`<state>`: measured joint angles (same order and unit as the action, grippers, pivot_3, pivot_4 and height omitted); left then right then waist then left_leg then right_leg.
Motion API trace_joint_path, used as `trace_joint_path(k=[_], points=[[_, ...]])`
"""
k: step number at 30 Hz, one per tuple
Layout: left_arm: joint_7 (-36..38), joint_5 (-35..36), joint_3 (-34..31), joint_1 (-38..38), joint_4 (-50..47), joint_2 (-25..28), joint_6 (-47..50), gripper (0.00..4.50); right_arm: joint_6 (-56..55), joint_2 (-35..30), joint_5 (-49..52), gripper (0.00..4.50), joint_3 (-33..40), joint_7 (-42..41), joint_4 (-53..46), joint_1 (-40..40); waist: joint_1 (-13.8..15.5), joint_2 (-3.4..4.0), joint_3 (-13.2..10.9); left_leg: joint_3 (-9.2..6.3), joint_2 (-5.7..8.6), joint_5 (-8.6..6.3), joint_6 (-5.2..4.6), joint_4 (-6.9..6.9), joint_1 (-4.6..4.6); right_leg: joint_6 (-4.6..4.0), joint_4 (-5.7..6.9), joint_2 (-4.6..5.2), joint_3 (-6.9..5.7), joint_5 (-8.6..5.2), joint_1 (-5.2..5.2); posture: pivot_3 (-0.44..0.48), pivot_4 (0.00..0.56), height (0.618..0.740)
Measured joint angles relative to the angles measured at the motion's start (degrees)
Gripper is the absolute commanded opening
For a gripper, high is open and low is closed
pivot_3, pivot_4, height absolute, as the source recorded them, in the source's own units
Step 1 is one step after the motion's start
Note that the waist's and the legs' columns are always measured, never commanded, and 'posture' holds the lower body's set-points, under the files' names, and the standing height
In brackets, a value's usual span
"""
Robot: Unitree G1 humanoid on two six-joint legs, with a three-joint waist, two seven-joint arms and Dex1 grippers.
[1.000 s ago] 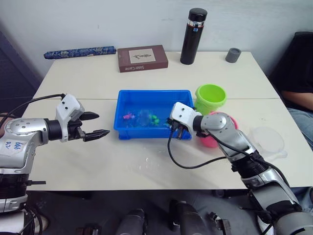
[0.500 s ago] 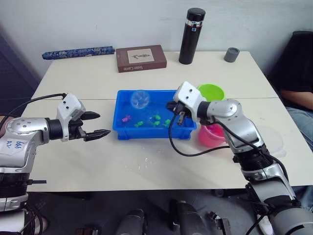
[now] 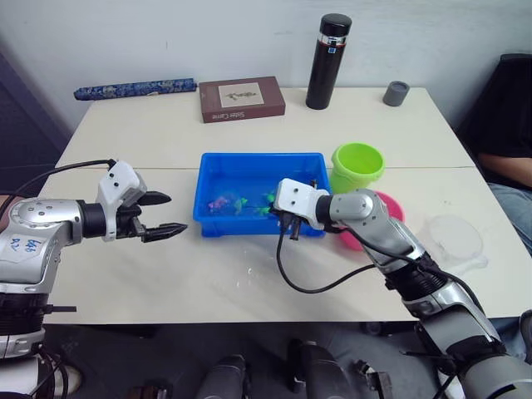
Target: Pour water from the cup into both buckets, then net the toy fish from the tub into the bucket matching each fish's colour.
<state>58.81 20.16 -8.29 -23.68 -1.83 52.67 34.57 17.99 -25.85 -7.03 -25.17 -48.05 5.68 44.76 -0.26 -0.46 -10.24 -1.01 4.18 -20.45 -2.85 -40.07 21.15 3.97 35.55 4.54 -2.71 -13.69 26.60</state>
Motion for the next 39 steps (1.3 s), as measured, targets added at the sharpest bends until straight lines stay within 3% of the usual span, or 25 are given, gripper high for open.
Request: trace_joint_path(k=[10,23,32,39], points=[[-0.26,0.19,-0.69,1.19,-0.26,0.31,0.61,4.4,-9.68,-1.65,-5.32,0.0,-0.05,-0.24,4.15,1.9,-0.03,0.01,0.0,0.0,-0.01,-0.01,0.01,0.01,0.0,-0.02,-0.01,0.0,-0.01,-0.01,0.0,0.0,0.15,0.74],[-0.51,0.42,-0.7,1.01,-0.27,0.31,0.99,4.4,-15.51,0.97,-4.58,0.0,-0.67,-5.42,5.28,1.24,-0.03,0.01,0.0,-0.01,-0.01,-0.01,0.01,0.02,0.0,-0.03,0.0,-0.01,-0.02,-0.01,0.0,0.0,0.15,0.74],[-1.25,1.3,-0.72,0.98,-0.31,0.3,0.96,4.4,1.18,4.16,4.27,0.0,5.67,-6.96,2.74,-0.52,0.01,0.01,-0.01,-0.01,-0.02,-0.01,0.01,0.02,0.0,-0.03,0.0,0.0,-0.01,-0.01,-0.01,0.0,0.15,0.74],[-1.75,1.79,-0.71,0.98,-0.3,0.04,0.49,4.4,7.98,3.52,6.19,0.0,7.61,-6.19,2.11,-0.62,0.01,0.01,-0.01,-0.01,-0.02,-0.01,0.01,0.02,0.0,-0.03,0.0,0.0,-0.01,-0.02,0.0,0.0,0.15,0.74]])
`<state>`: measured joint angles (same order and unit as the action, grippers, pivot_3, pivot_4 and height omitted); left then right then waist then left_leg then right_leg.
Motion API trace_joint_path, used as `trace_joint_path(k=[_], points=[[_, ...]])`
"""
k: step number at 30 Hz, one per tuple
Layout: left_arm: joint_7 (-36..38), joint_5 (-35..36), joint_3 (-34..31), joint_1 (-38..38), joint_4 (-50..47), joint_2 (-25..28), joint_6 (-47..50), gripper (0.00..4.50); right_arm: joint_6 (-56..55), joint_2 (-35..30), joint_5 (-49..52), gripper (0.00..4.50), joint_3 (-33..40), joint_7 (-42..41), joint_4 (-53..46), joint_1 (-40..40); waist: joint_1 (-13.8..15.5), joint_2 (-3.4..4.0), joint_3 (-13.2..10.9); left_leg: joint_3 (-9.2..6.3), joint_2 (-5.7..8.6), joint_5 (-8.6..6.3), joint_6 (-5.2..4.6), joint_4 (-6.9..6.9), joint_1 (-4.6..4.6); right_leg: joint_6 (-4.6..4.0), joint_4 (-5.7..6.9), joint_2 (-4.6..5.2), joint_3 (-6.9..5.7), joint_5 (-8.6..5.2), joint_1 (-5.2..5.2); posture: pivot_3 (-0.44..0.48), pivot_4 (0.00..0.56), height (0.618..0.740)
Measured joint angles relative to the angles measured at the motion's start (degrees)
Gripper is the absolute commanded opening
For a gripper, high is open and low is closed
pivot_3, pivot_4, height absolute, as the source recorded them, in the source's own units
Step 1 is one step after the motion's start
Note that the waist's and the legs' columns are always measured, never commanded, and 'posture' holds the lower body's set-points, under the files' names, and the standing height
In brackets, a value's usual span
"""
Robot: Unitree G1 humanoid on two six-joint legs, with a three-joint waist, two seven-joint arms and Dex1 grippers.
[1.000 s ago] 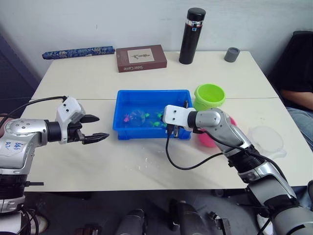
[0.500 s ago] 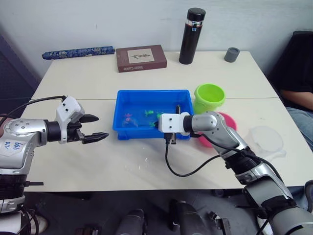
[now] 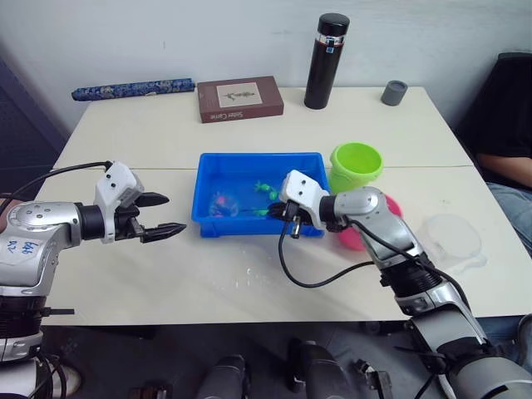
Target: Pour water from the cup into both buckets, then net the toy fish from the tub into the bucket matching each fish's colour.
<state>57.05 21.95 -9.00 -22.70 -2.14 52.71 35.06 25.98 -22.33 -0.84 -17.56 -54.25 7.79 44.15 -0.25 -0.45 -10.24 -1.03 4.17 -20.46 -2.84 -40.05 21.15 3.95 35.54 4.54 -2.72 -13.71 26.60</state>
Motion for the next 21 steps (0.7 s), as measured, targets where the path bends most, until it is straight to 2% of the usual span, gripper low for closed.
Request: trace_joint_path(k=[5,14,21], points=[[-0.04,0.64,0.04,-1.79,0.17,-0.92,-0.07,4.4,5.79,-0.02,3.16,0.0,2.59,0.47,-2.27,-0.66,0.1,0.0,0.0,0.0,0.0,0.0,0.0,-0.01,0.01,0.0,0.0,0.01,0.0,0.0,0.0,0.0,0.15,0.74],[1.11,7.21,0.58,-8.18,0.19,-5.77,4.34,4.4,23.13,-4.57,13.67,0.0,12.91,3.08,-18.8,-4.88,0.33,0.0,0.0,-0.04,0.01,0.0,0.0,-0.01,0.03,0.0,-0.01,0.02,-0.02,0.0,-0.01,0.0,0.15,0.74],[3.63,7.59,6.93,-16.65,1.53,-14.7,2.2,4.4,34.39,-12.5,19.79,0.0,25.31,7.72,-35.8,-15.25,1.61,0.0,0.0,-0.04,0.01,0.0,0.0,-0.03,0.06,0.02,-0.06,0.02,-0.03,0.01,-0.05,0.0,0.15,0.74]])
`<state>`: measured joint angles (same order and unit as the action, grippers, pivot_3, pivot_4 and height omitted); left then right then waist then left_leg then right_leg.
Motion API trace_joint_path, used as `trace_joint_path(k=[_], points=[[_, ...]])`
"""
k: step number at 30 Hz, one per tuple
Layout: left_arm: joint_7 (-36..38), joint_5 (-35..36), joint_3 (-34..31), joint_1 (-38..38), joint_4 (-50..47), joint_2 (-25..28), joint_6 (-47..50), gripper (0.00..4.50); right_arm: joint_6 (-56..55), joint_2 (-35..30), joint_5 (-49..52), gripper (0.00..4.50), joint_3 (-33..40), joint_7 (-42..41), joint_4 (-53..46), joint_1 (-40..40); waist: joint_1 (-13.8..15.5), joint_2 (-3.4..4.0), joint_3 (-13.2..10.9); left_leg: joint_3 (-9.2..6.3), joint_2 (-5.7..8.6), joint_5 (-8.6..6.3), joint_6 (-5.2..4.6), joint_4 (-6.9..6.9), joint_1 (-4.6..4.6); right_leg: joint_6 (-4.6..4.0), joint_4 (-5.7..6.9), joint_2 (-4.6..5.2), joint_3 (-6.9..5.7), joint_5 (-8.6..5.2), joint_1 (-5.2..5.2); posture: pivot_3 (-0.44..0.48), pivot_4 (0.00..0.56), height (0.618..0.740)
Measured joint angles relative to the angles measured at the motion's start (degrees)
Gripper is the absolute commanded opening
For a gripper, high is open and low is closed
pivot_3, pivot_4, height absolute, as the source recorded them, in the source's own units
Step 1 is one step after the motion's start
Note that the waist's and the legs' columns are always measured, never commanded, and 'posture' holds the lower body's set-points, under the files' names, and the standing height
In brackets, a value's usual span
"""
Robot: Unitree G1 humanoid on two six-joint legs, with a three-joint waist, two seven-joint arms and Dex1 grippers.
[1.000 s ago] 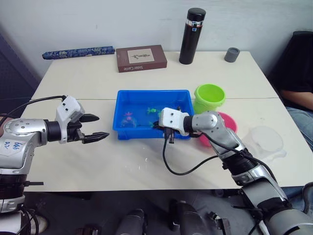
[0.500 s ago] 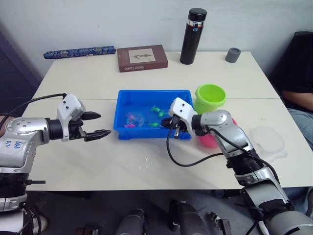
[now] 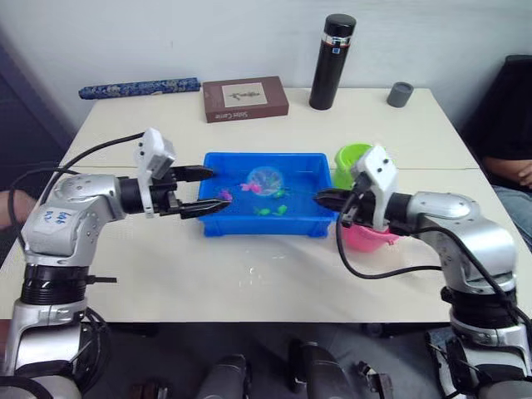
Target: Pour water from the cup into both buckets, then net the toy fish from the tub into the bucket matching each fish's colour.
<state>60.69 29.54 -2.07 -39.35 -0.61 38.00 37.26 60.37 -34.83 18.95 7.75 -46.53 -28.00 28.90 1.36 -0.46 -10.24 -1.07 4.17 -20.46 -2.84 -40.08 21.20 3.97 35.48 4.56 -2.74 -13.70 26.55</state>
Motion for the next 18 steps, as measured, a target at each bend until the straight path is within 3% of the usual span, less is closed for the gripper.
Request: trace_joint_path(k=[10,14,18], points=[[4.46,-2.83,6.94,-7.92,10.6,-9.9,-7.64,4.4,14.71,-4.89,5.6,0.0,23.35,6.45,-19.39,-15.02,0.22,0.01,0.01,0.03,0.0,0.0,0.0,0.01,-0.04,0.0,0.0,0.0,0.03,0.0,-0.04,0.0,0.15,0.74],[7.1,-4.16,8.77,-9.91,15.81,-12.67,-10.96,4.4,14.49,-7.99,4.94,0.0,30.87,6.61,-23.52,-24.8,0.46,0.01,0.01,0.04,0.03,0.02,-0.03,-0.01,-0.04,0.04,-0.03,0.0,0.04,0.02,-0.09,0.0,0.15,0.74],[8.48,-5.45,9.42,-12.6,20.28,-14.69,-14.1,4.4,10.42,-9.26,3.99,0.0,33.4,7.16,-25.44,-30.36,0.2,0.01,0.01,0.06,0.02,0.02,-0.04,0.0,-0.08,0.05,-0.01,-0.01,0.06,0.03,-0.1,0.0,0.15,0.74]])
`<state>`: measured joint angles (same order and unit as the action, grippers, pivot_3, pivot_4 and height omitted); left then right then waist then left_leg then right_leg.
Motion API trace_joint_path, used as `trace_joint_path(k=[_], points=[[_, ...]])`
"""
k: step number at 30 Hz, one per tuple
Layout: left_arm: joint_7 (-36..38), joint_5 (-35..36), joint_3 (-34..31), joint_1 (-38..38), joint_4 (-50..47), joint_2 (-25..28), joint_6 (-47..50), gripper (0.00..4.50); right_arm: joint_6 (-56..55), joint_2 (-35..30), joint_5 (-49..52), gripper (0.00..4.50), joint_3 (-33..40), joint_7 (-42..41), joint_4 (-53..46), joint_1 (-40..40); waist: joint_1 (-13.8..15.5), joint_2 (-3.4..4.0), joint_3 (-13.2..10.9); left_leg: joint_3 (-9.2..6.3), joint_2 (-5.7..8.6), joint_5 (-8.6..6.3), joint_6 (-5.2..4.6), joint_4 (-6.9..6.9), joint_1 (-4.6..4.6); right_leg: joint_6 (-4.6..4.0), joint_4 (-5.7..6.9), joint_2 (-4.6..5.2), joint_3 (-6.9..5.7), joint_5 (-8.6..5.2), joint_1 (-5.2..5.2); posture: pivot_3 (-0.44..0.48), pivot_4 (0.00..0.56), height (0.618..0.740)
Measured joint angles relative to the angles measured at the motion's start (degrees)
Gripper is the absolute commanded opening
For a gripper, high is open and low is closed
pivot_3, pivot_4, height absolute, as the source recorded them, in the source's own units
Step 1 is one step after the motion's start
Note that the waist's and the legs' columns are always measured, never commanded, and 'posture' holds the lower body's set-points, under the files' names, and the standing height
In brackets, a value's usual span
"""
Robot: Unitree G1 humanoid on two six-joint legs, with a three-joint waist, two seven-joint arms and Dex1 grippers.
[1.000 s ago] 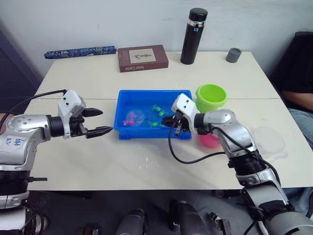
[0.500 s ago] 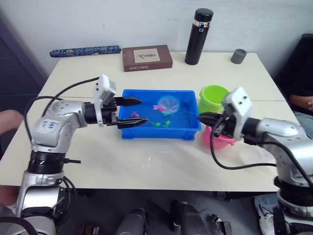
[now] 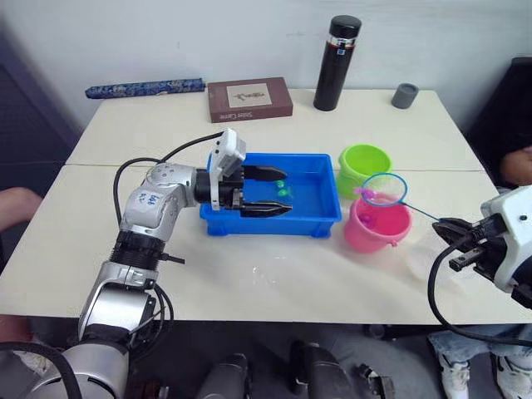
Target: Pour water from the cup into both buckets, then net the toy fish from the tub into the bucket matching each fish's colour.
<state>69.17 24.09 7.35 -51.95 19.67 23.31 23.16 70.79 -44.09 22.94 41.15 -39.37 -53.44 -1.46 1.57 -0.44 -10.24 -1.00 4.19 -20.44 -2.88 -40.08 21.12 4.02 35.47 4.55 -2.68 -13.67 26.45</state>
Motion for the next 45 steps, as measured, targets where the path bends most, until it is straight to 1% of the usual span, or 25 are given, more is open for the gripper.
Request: trace_joint_path(k=[2,4,5,6,9,10,12,15,18,20,23,25,26,27,29,30,32,34,35,37,39,41,43,44,45], points=[[0.47,-0.34,0.05,-0.94,1.72,-0.54,-0.95,4.4,-4.08,-2.14,-2.02,0.0,-0.07,-0.05,-0.31,-4.39,0.01,0.0,0.0,0.0,-0.01,0.0,0.0,0.02,0.01,0.0,0.0,-0.02,-0.01,0.0,0.02,0.0,0.15,0.74],[0.86,-0.97,0.04,-1.6,3.47,-0.79,-2.04,4.4,-13.57,-7.17,-8.95,0.0,-0.61,-0.52,-0.22,-13.24,0.12,0.01,0.0,0.04,0.01,0.0,0.0,0.05,0.01,0.01,-0.01,-0.02,0.0,0.0,0.01,0.0,0.15,0.74],[1.01,-1.42,-0.1,-1.71,4.3,-0.7,-2.58,4.4,-20.43,-9.73,-13.74,0.0,-0.94,-0.75,0.05,-17.63,0.15,0.0,0.0,0.06,0.02,0.0,0.0,0.03,-0.01,0.01,-0.01,-0.02,0.01,0.0,-0.01,0.0,0.15,0.74],[1.08,-1.63,-0.14,-1.76,4.88,-0.71,-2.82,4.4,-23.98,-10.52,-16.03,0.0,-1.1,-0.95,0.27,-19.07,0.15,-0.05,0.0,0.05,0.02,0.0,0.0,0.01,-0.05,0.03,-0.03,-0.04,0.0,0.01,-0.08,0.0,0.15,0.74],[1.52,-2.1,-0.11,-1.86,6.17,-1.4,-3.97,4.4,-41.7,-14.69,-27.32,0.0,-1.95,-1.42,3.3,-25.5,0.1,-0.08,0.01,0.07,0.04,0.02,-0.03,-0.03,-0.07,0.08,-0.04,-0.04,0.05,0.03,-0.11,0.0,0.15,0.74],[1.57,-2.16,-0.11,-1.89,6.29,-1.42,-4.27,4.4,-45.75,-15.64,-29.92,0.0,-1.99,-1.66,4.55,-26.72,0.1,-0.1,0.0,0.07,0.03,0.02,-0.03,-0.03,-0.07,0.08,-0.05,-0.04,0.04,0.03,-0.11,0.0,0.15,0.74],[1.61,-2.52,-0.13,-2.26,7.16,-1.48,-4.73,4.4,-56.72,-16.64,-35.61,0.0,-1.88,-2.25,7.87,-27.95,0.09,-0.11,0.0,0.07,0.03,0.02,-0.02,-0.02,-0.07,0.07,-0.05,-0.04,0.03,0.03,-0.1,0.0,0.15,0.74],[1.63,-2.92,-0.17,-2.82,7.91,-1.49,-5.19,4.4,-67.54,-16.73,-39.76,0.0,-1.68,-2.93,11.61,-28.21,0.1,-0.11,0.0,0.07,0.03,0.02,-0.02,-0.03,-0.07,0.07,-0.05,-0.04,0.03,0.03,-0.11,0.0,0.15,0.74],[1.64,-3.17,-0.44,-2.88,8.13,-1.47,-5.65,4.4,-72.7,-16.68,-41.68,0.0,-1.18,-3.24,14.4,-25.78,0.07,-0.11,0.0,0.07,0.04,0.02,-0.02,-0.05,-0.07,0.08,-0.05,-0.04,0.04,0.04,-0.11,0.0,0.15,0.74],[1.64,-3.31,-0.53,-2.93,8.14,-1.48,-5.76,4.4,-73.67,-16.55,-41.65,0.0,-0.7,-3.98,15.01,-23.83,0.05,-0.11,0.0,0.05,0.01,0.02,-0.02,-0.04,-0.07,0.07,-0.05,-0.05,0.02,0.03,-0.11,0.0,0.15,0.74],[1.63,-4.13,-0.53,-2.93,8.32,-1.19,-6.34,4.4,-75.78,-16.55,-42.58,0.0,-0.67,-5.45,16.12,-23.3,0.04,-0.11,0.0,0.05,0.01,0.02,-0.02,-0.04,-0.06,0.07,-0.05,-0.06,0.02,0.03,-0.1,0.0,0.15,0.74],[1.61,-4.35,-0.63,-2.93,8.38,-0.6,-6.43,4.4,-75.64,-15.74,-42.02,0.0,-0.69,-5.83,16.73,-21.33,0.02,-0.11,0.0,0.05,0.01,0.02,-0.02,-0.05,-0.07,0.07,-0.05,-0.05,0.03,0.03,-0.12,0.0,0.15,0.74],[1.61,-4.44,-0.67,-2.87,8.35,-0.21,-6.57,4.4,-73.82,-15.01,-40.16,0.0,-1.44,-6.05,16.77,-19.51,0.01,-0.12,0.0,0.05,0.02,0.02,-0.02,-0.04,-0.09,0.07,-0.04,-0.04,0.04,0.03,-0.12,0.0,0.15,0.74],[1.54,-4.98,-0.69,-2.8,8.5,0.5,-6.84,4.4,-68.89,-11.76,-35.88,0.0,-2.75,-5.75,15.94,-14.49,-0.16,-0.22,-0.04,0.02,-0.03,0.02,-0.01,-0.08,-0.08,0.06,-0.15,-0.07,0.01,0.04,-0.13,0.0,0.15,0.74],[1.4,-5.76,-0.68,-2.4,8.55,1.3,-7.06,4.4,-60.84,-9.89,-30.02,0.0,-5.19,-5.33,15.01,-8.41,-0.4,-0.12,0.0,0.06,-0.02,0.02,-0.01,-0.07,-0.15,0.06,-0.23,-0.03,0.06,0.04,-0.12,0.0,0.15,0.74],[1.12,-6.36,-0.7,-2.1,8.68,2.26,-7.18,4.4,-54.84,-8.71,-25.91,0.0,-7.53,-5.07,14.42,-3.35,-0.62,-0.13,-0.01,0.05,-0.05,0.03,0.0,-0.06,-0.13,0.05,-0.25,-0.05,0.04,0.04,-0.12,0.0,0.15,0.74],[0.44,-7.02,-0.85,-0.94,8.91,4.1,-7.37,4.4,-45.58,-7.98,-19.82,0.0,-12.27,-4.84,13.2,3.5,-0.51,-0.09,0.01,0.0,-0.07,0.03,0.04,-0.03,-0.15,-0.02,-0.16,-0.06,0.01,0.01,-0.08,0.0,0.15,0.74],[-0.31,-7.78,-1.51,0.53,9.19,5.75,-7.25,4.4,-39.15,-6.55,-15.73,0.0,-16.46,-4.29,12.95,9.0,-0.4,-0.1,0.0,-0.02,-0.1,0.04,0.07,-0.03,-0.09,-0.03,-0.19,-0.06,-0.02,0.0,-0.04,0.0,0.15,0.74],[-0.92,-8.22,-2.23,2.35,8.63,7.8,-6.82,4.4,-34.83,-4.74,-13.11,0.0,-20.53,-3.76,13.63,13.72,-0.64,-0.1,0.0,-0.01,-0.1,0.04,0.07,-0.02,-0.11,-0.04,-0.16,-0.07,0.0,0.0,-0.02,0.0,0.15,0.74],[-2.04,-8.63,-3.49,5.62,7.17,11.06,-5.53,4.4,-29.13,-0.53,-10.01,0.0,-27.13,-2.65,15.85,20.11,-0.88,-0.11,0.0,-0.03,-0.11,0.03,0.08,-0.01,-0.08,-0.05,0.0,-0.05,-0.01,0.0,-0.01,0.0,0.15,0.74],[-3.02,-8.66,-4.77,8.16,5.27,13.15,-4.11,4.4,-25.14,3.13,-8.18,0.0,-31.89,-1.52,18.43,24.01,-0.89,-0.11,0.0,-0.04,-0.09,0.03,0.08,-0.03,-0.02,-0.05,0.05,-0.03,-0.01,0.0,0.05,0.0,0.15,0.74],[-4.29,-8.57,-6.6,11.81,0.89,15.61,-2.25,4.4,-21.56,7.04,-6.4,0.0,-36.89,-0.89,21.77,27.96,-0.64,-0.11,0.01,-0.05,-0.07,0.03,0.08,-0.02,0.03,-0.06,0.05,-0.01,-0.01,0.0,0.08,0.0,0.15,0.74],[-5.86,-8.39,-8.44,14.87,-3.53,17.47,-0.31,4.4,-19.79,9.4,-5.28,0.0,-41.17,-0.93,24.7,30.55,-0.04,-0.11,0.01,-0.12,-0.03,0.02,0.06,-0.05,0.08,-0.05,0.0,0.01,-0.02,0.0,0.07,0.0,0.15,0.74],[-7.08,-8.17,-9.84,17.12,-6.09,18.88,1.15,4.4,-19.42,11.05,-5.03,0.0,-43.56,-0.97,27.5,32.63,-0.31,-0.11,0.01,-0.08,-0.01,0.01,0.03,-0.06,0.06,-0.05,-0.02,0.01,0.02,0.01,0.05,0.0,0.15,0.74],[-7.47,-8.1,-10.19,17.54,-6.7,19.16,1.65,4.4,-19.41,11.45,-5.02,0.0,-44.25,-0.99,28.58,33.03,-0.13,-0.11,0.01,-0.1,0.02,0.02,0.01,-0.06,0.07,-0.05,0.0,0.04,0.01,0.01,0.05,0.0,0.15,0.74]])
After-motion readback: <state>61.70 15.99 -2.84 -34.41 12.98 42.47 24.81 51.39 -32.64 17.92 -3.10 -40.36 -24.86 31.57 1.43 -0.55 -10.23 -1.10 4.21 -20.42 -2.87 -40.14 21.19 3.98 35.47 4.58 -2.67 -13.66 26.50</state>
